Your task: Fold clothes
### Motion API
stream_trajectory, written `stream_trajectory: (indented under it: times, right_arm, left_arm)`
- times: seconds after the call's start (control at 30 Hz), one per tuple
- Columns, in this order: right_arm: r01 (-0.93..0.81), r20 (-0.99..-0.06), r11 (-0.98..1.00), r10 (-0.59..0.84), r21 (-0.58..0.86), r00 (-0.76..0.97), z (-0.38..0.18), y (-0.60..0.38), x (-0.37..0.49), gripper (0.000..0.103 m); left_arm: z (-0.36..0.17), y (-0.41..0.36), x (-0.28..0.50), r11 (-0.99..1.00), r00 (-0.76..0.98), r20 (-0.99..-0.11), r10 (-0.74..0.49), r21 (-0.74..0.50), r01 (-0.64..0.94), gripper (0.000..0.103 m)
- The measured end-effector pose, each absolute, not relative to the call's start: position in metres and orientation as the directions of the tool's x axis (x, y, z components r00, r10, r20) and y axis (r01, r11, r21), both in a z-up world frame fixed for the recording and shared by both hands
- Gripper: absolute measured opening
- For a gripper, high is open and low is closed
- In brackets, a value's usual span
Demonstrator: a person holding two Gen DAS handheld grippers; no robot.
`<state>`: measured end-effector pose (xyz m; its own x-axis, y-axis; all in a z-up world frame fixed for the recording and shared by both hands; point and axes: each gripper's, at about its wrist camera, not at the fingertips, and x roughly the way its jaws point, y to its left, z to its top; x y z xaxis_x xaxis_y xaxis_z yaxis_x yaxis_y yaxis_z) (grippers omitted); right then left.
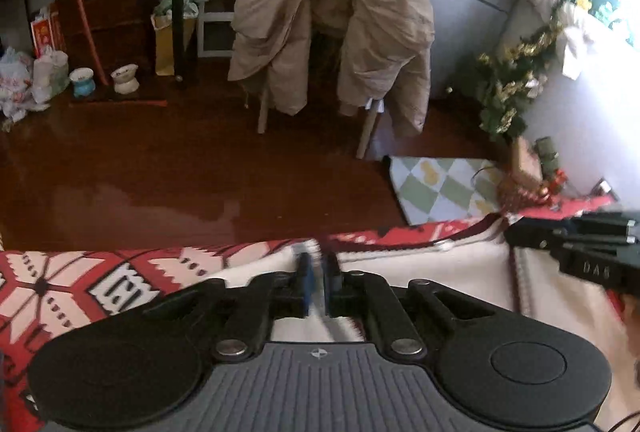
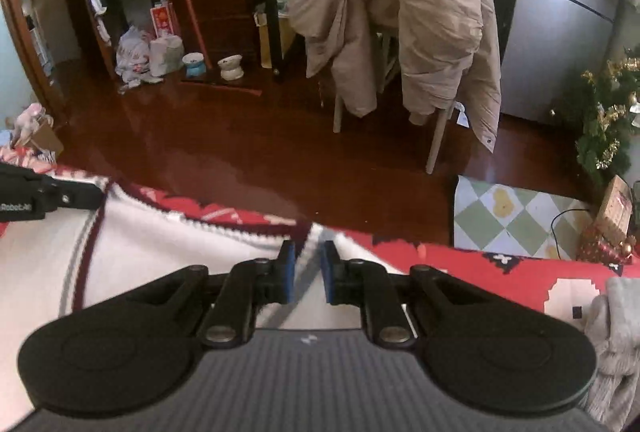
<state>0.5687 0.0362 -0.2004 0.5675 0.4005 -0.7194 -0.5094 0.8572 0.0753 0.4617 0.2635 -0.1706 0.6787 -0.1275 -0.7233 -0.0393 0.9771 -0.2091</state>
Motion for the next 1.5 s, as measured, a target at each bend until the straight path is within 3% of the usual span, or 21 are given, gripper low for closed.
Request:
stream_trajectory:
  times: [0.13, 0.23, 0.6, 0.83, 1.1, 1.5]
  right_arm:
    - [-0.57, -0.709, 0.815, 0.464, 0.106, 0.531, -0.191, 0.041, 0.545, 0.017]
    - [-0.612, -0.74, 0.786, 0.46, 0.083, 0.491, -0.201, 0.053, 0.531, 0.017]
    - [-0.608, -0.676, 0.793, 0.474, 0.047, 0.565, -0.217, 0.095, 0.572, 0.014]
    - [-0.535, -0.648, 0.832, 0.491, 0.15, 0.582, -0.177, 0.023, 0.575, 0.016]
    - [-0.541, -0.738, 0.839, 0.399, 0.054, 0.544, -0.195, -0.032, 0.547, 0.014]
    - [-0.5, -0.724, 0.866, 0.349, 0.007, 0.594, -0.214, 0.019, 0.606, 0.015]
  left_arm:
    - [-0.168, 0.242, 0.448, 0.975, 0.645, -0.736, -0.204, -0.209, 0.07, 0.005]
    - [-0.177, 0.222, 0.449, 0.983, 0.626, -0.758, -0.183, -0.14, 0.118, 0.005]
    - [-0.178, 0.227, 0.498, 0.978, 0.683, -0.71, -0.17, -0.209, 0.027, 0.005]
    - [-0.143, 0.244, 0.453, 0.967, 0.708, -0.669, -0.228, -0.238, 0.086, 0.005]
    - [-0.166, 0.277, 0.403, 0.989, 0.65, -0.748, -0.134, -0.145, 0.038, 0.005]
    - [-0.176, 0.292, 0.436, 0.997, 0.674, -0.738, -0.039, -0.074, -0.024, 0.004]
